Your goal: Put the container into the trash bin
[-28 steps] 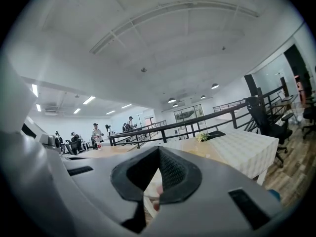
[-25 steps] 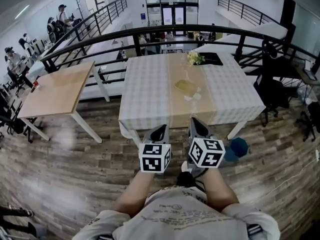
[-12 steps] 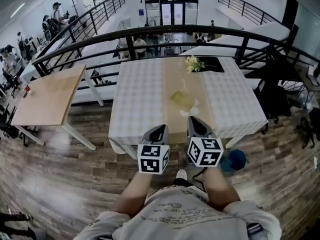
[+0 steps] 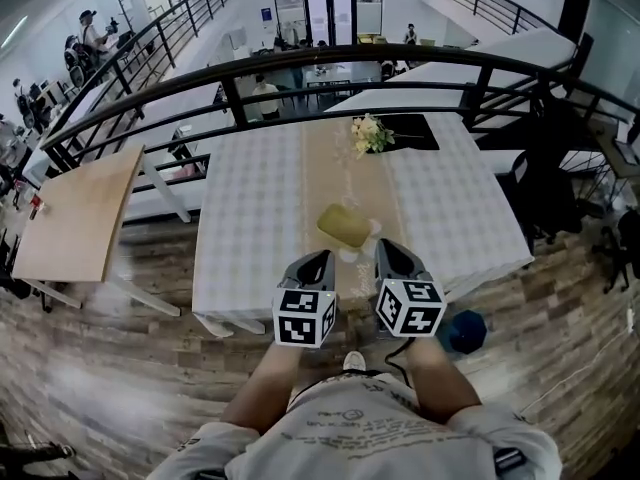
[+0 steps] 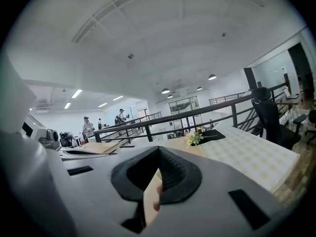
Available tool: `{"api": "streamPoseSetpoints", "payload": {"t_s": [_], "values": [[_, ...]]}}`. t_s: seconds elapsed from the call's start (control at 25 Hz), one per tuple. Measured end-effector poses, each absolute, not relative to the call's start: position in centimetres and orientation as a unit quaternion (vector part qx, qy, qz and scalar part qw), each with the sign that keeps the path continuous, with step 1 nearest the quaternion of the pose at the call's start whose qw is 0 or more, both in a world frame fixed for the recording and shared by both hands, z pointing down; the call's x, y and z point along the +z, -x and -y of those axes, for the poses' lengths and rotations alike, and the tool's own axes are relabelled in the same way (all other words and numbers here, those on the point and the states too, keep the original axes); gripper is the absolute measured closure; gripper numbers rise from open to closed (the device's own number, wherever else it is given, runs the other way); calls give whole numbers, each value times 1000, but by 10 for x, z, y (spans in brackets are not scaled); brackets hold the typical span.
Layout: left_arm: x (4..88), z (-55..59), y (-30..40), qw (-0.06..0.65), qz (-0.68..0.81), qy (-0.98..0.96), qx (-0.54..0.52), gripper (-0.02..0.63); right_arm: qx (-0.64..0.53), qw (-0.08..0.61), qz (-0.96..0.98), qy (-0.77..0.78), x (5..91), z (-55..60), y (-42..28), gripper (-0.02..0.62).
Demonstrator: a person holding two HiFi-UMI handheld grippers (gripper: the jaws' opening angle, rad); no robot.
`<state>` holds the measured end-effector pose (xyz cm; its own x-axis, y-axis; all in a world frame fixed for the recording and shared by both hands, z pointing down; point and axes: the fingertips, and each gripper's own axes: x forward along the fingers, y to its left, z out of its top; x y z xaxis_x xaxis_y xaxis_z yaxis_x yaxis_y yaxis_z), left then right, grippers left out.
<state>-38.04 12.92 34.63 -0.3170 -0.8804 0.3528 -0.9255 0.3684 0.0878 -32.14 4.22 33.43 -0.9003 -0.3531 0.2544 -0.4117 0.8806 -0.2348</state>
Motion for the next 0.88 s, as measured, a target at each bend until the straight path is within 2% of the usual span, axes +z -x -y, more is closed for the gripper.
{"api": "streamPoseSetpoints", "payload": {"t_s": [0.32, 0.88], "values": [[371, -63, 396, 189, 790, -571, 120, 601, 154, 120, 963, -187, 350, 18, 345, 594], [428, -30, 434, 234, 769, -568, 176, 600, 182, 158, 945, -222, 388, 57, 343, 593]]}}
